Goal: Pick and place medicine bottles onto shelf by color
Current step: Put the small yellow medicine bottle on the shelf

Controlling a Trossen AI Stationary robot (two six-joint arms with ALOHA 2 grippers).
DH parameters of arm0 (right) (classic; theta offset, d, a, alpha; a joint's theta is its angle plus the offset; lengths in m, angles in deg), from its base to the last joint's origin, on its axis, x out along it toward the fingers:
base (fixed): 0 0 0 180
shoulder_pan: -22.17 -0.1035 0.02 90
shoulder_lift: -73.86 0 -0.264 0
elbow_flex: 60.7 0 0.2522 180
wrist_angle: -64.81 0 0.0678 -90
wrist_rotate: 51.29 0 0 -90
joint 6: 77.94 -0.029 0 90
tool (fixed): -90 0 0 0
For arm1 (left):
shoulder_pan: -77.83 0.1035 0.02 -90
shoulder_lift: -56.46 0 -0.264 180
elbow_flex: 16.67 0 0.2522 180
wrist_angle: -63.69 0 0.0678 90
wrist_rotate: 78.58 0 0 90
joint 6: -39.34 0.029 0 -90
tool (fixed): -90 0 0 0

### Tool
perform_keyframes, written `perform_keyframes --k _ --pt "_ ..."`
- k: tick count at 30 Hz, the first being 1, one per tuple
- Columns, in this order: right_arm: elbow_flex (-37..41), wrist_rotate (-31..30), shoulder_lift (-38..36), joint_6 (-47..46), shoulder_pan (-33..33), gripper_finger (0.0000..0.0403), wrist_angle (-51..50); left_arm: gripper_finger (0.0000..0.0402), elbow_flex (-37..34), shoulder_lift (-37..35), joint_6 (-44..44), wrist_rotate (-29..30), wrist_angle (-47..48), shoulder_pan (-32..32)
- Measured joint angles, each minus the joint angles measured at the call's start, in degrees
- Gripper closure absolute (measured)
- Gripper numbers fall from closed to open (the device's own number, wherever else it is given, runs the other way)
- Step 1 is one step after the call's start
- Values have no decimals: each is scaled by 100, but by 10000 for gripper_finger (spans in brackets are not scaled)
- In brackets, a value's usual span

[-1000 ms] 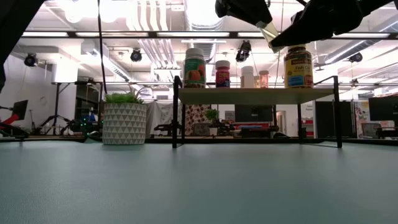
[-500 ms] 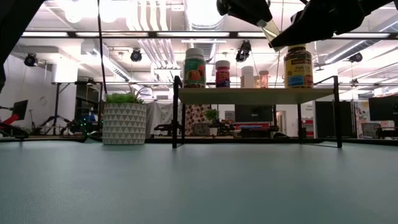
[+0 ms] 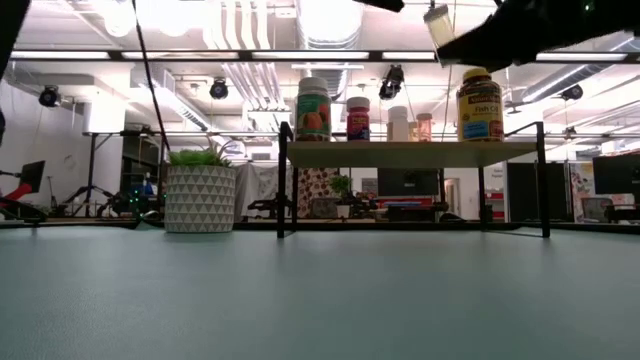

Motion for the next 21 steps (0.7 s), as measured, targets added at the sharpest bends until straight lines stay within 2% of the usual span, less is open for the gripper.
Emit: perform_keyframes --k 5,9,12,16,21 --pt "653 325 335 243 0 308 2232 162 -1964 -896 2 5 -2158 -109" --pt "1002 674 868 527 -2 308 4143 162 -3588 -1469 -3 -11 -5066 -101" --pt "1035 770 1307 697 -2 308 4816 162 -4563 -1564 -57 -112 -7168 -100" --pt "770 724 1838 862 -2 308 5006 162 -5218 -1417 -89 -294 -8913 -100" --pt "309 723 2345 1020 -2 308 5012 162 -5348 -1092 -210 -304 -9250 -78"
